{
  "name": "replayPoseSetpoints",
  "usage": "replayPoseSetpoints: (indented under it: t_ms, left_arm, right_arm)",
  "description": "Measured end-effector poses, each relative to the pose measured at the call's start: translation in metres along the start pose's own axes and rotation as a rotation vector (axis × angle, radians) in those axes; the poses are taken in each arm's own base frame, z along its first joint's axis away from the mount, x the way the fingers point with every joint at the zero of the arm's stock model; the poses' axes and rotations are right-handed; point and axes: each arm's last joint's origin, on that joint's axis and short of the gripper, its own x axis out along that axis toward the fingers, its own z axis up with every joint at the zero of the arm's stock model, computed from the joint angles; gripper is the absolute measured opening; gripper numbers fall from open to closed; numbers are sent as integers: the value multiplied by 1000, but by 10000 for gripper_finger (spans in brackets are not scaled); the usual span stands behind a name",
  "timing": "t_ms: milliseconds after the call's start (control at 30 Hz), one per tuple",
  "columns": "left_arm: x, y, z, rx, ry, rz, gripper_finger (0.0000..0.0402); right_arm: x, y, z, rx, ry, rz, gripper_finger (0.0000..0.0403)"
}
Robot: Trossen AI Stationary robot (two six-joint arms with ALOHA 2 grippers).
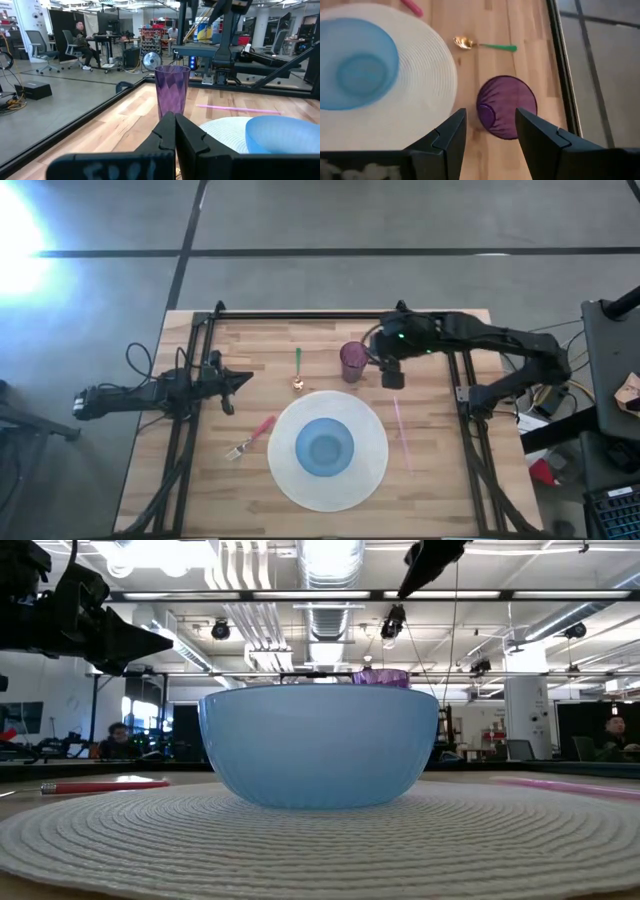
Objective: Pick & Place Utensil
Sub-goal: Adjust the purple cup at the top right of the mat
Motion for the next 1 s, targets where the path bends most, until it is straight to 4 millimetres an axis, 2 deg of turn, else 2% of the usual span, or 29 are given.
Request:
replayPoseSetpoints:
  t_ms: [233, 567, 1000]
  left_arm:
    - [0, 0, 0, 2, 1, 0, 0]
    - [0, 0, 0, 2, 2, 0, 0]
    - [0, 0, 0, 3, 2, 0, 0]
  right_arm:
    - [34, -11, 7, 15, 60, 100, 154]
    - [74, -12, 6, 8, 175, 149, 151]
    - [94, -15, 3, 28, 231, 159, 150]
